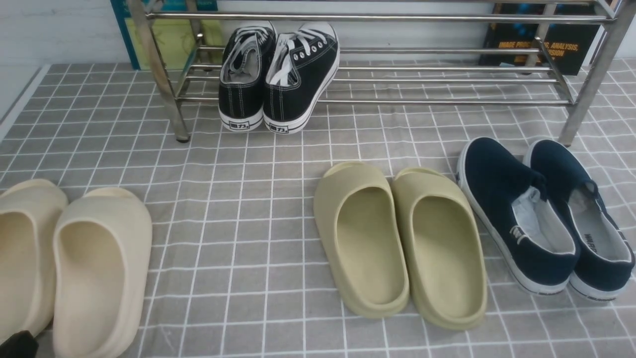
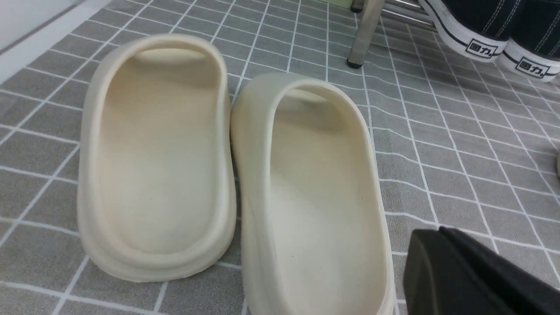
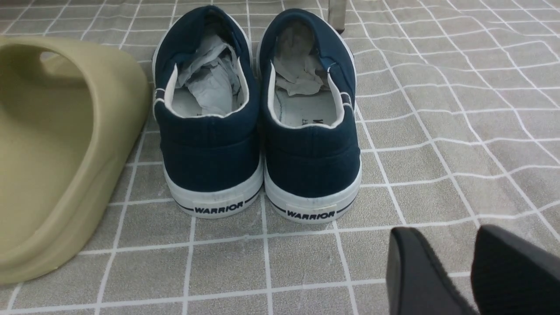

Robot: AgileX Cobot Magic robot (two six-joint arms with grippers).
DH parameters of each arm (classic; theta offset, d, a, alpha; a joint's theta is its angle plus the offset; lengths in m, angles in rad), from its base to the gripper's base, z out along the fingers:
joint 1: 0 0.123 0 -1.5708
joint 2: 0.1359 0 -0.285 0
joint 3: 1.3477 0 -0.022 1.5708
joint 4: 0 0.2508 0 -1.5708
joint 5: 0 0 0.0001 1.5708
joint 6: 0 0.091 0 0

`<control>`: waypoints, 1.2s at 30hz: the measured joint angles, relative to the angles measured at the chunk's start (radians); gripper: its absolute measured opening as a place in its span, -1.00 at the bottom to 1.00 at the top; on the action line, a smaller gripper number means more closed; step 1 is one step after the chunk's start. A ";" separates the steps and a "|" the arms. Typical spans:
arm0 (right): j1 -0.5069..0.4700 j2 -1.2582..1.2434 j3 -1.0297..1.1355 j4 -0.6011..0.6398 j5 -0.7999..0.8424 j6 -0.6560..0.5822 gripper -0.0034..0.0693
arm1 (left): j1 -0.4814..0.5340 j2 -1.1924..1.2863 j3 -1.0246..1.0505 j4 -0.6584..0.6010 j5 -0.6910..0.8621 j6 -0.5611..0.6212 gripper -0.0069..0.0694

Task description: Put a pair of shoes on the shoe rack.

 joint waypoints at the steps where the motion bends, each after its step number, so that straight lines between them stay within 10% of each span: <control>1: 0.000 0.000 0.000 0.000 0.000 0.000 -0.25 | -0.011 0.000 0.001 0.005 0.011 0.000 -0.85; 36: 0.000 0.000 0.000 -0.001 0.000 0.000 -0.25 | -0.004 0.000 0.002 0.012 0.059 -0.002 -0.85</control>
